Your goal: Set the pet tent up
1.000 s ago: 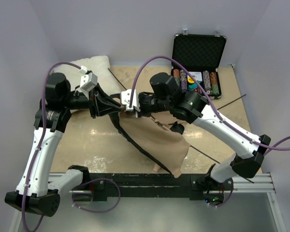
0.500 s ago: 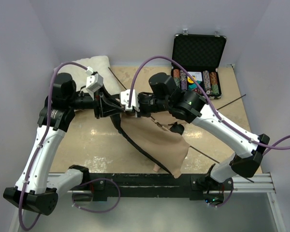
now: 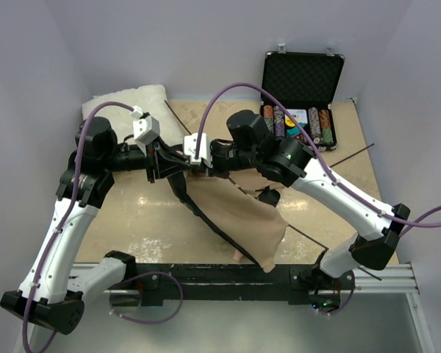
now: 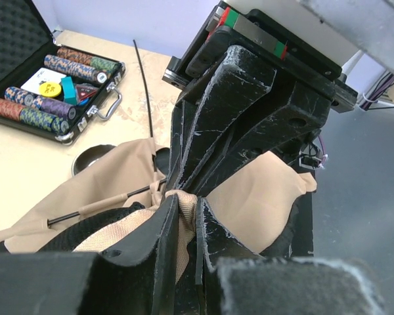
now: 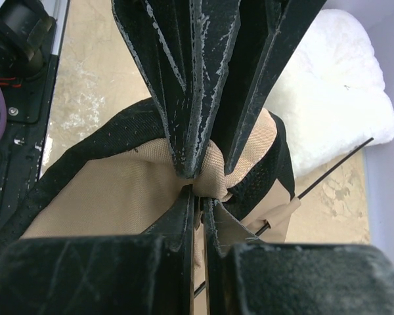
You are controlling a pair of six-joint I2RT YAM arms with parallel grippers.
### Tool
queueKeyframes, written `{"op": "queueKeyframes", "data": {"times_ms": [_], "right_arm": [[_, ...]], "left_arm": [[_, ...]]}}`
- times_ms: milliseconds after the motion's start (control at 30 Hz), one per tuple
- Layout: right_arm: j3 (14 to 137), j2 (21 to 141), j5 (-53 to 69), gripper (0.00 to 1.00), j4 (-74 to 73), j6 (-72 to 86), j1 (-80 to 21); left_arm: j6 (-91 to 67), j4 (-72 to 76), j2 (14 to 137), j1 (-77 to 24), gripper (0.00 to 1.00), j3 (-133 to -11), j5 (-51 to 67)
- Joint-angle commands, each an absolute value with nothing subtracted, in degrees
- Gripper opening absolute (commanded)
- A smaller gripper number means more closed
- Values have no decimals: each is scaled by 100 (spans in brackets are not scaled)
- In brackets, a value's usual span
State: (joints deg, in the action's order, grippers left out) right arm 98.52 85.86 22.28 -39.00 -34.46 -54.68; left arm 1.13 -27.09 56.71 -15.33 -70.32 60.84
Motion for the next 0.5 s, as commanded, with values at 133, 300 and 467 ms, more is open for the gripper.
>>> {"op": "queueKeyframes", "data": {"times_ms": [133,300,467], "right_arm": [[9089,8183,2048,22,-3429,-3524,-5335],[8658,8051,2127,43,-3024,-3489,-5177],[8499,8138,2302,47,-2707,-3437,-5098]], "left_arm": [[62,-2909,5704,-1091,0,-7110,6450],[-130,-2830,5713,-1037,0,-7163,6785],[-184,-2786,5687,-1037,0,-7172,6943]]}}
